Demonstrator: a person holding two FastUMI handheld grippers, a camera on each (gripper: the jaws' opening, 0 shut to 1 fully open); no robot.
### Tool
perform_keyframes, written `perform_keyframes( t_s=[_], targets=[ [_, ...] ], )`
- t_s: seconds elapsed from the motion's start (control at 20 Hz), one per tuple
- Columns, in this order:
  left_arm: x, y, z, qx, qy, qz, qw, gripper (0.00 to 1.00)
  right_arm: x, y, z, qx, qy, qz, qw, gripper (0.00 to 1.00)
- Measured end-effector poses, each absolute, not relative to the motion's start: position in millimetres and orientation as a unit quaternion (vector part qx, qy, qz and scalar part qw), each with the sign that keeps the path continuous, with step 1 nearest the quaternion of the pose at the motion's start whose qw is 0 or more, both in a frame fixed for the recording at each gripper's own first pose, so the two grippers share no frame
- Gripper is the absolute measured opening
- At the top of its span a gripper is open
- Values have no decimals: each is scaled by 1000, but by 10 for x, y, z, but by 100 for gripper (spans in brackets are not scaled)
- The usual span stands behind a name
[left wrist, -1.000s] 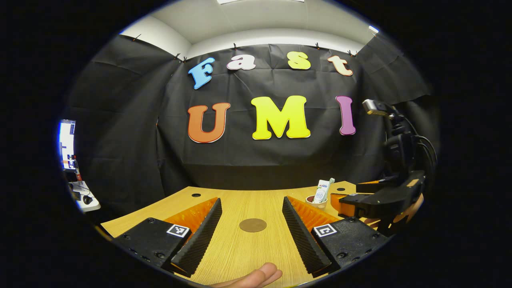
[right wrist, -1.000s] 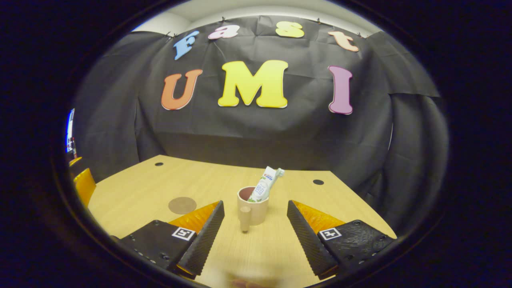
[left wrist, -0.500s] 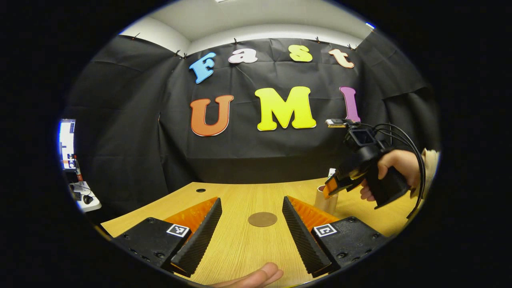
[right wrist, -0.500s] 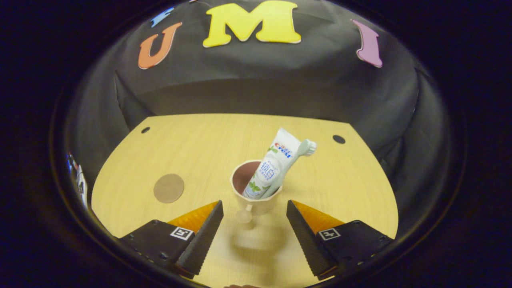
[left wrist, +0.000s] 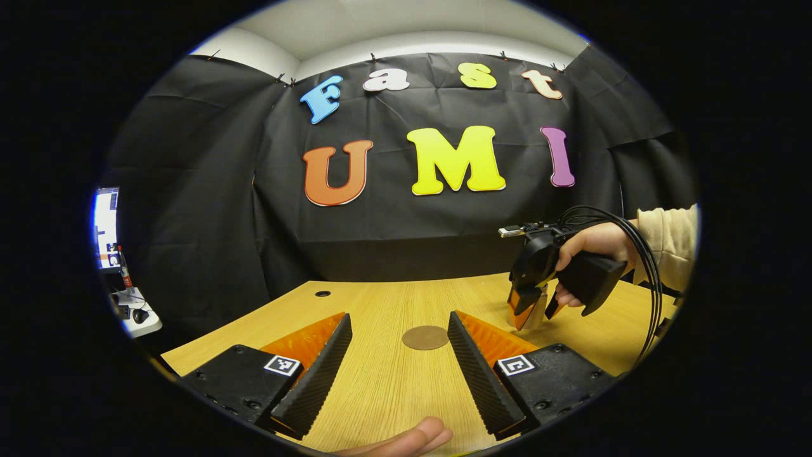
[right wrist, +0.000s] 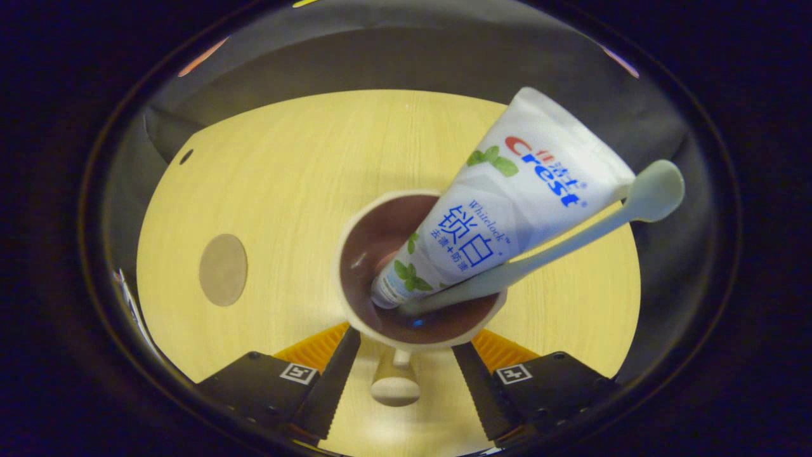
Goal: Put the toothbrush and toothpaste on the desktop into the cup, then pick up the cup and place it on the coaster on the desktop.
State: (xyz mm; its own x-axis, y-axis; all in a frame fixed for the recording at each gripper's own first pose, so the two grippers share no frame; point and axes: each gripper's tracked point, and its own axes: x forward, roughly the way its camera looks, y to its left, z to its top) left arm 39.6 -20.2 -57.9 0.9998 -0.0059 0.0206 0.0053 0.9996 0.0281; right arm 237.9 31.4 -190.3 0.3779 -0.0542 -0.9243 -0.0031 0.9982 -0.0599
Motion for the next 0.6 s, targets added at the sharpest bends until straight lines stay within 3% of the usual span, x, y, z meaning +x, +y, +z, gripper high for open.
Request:
perform_keyframes(
  t_s=[0.25,0.3,0.6],
  targets=[
    [425,-167,-700,10,2,-6,1000,96,2377,294,-1920,13,573,-19,819,50],
    [428,-188,-721,7,5,-9,1000,97,2371,300,-1965,11,572,-15,820,29],
    [394,-220,-755,14,4,-16,1000,96,2381,305,-1981,-6,558,6,830,27]
  ],
)
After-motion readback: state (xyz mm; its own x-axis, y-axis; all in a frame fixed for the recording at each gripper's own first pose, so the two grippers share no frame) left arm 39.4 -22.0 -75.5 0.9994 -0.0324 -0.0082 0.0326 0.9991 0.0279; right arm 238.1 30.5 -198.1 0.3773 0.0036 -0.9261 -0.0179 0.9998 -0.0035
